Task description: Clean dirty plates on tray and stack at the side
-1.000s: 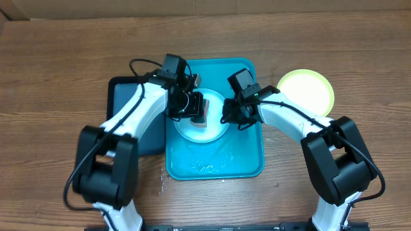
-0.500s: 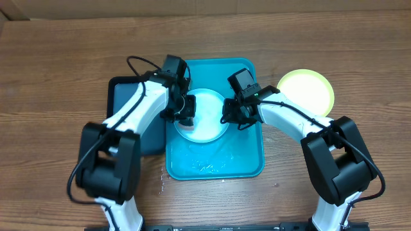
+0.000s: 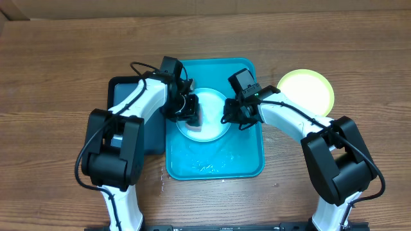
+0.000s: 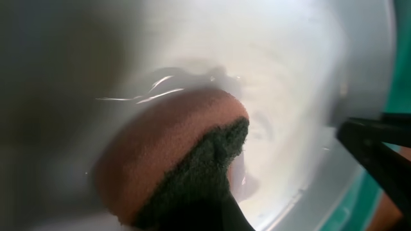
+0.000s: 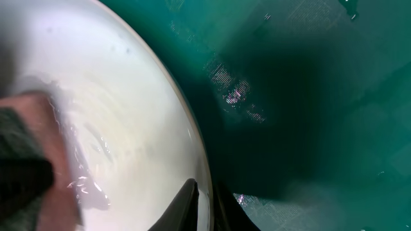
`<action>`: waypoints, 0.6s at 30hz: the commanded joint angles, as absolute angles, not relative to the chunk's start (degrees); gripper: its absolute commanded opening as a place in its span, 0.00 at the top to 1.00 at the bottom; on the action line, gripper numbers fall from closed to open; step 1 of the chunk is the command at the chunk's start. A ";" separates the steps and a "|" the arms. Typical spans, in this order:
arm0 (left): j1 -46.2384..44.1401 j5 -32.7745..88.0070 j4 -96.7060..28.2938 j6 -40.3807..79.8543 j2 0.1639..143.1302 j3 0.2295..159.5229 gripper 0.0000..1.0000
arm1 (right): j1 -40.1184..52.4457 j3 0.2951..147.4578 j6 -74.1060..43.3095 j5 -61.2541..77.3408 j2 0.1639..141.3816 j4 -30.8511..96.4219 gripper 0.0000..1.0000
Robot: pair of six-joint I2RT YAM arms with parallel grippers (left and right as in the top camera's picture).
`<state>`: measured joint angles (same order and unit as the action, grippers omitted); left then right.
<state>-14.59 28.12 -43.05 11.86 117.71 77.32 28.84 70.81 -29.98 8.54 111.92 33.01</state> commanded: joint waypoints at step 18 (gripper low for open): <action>-13.28 18.04 -53.60 9.04 115.96 83.59 0.96 | 29.30 70.48 -29.80 10.13 111.48 31.97 0.82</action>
<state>-12.05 27.53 -53.78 8.19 117.75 84.79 28.93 70.81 -30.15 9.74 111.92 32.42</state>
